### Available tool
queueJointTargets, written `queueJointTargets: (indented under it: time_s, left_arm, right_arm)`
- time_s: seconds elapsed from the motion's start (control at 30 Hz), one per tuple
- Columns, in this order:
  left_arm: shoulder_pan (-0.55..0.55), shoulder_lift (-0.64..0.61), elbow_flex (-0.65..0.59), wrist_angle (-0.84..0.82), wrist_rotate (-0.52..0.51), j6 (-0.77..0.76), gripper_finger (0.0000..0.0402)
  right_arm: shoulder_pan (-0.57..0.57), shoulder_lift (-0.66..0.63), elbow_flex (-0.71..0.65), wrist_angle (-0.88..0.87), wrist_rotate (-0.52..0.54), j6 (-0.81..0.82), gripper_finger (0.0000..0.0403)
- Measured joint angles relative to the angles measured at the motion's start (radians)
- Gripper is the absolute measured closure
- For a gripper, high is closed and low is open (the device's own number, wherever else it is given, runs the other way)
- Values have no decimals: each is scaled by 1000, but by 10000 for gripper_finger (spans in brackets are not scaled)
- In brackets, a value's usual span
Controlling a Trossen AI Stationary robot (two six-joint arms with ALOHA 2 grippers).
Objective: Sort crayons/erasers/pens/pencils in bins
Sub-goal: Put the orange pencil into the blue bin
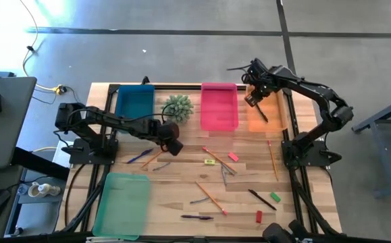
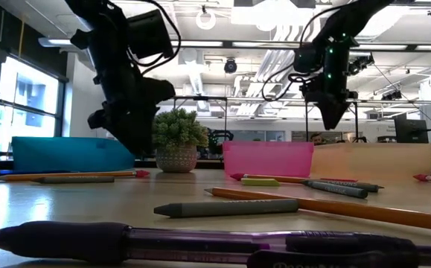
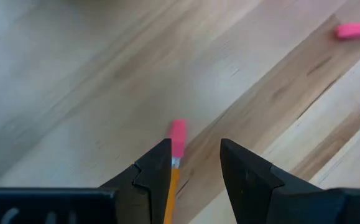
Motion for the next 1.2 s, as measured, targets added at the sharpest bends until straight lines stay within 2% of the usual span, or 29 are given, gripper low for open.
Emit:
queueJointTargets:
  time_s: [0.6, 0.73, 1.0, 1.2]
  left_arm:
    - [1, 135, 4, 1, 1, -8, 280]
    - [1, 136, 3, -1, -1, -8, 303]
    - [1, 136, 2, -5, -1, 9, 386]
    - [1, 134, 7, -9, 0, 22, 391]
  right_arm:
    - [0, 0, 3, -23, -11, 43, 289]
    - [0, 0, 3, -37, -24, 41, 289]
    - [0, 0, 3, -52, -25, 40, 289]
    - [0, -17, 3, -59, -27, 38, 289]
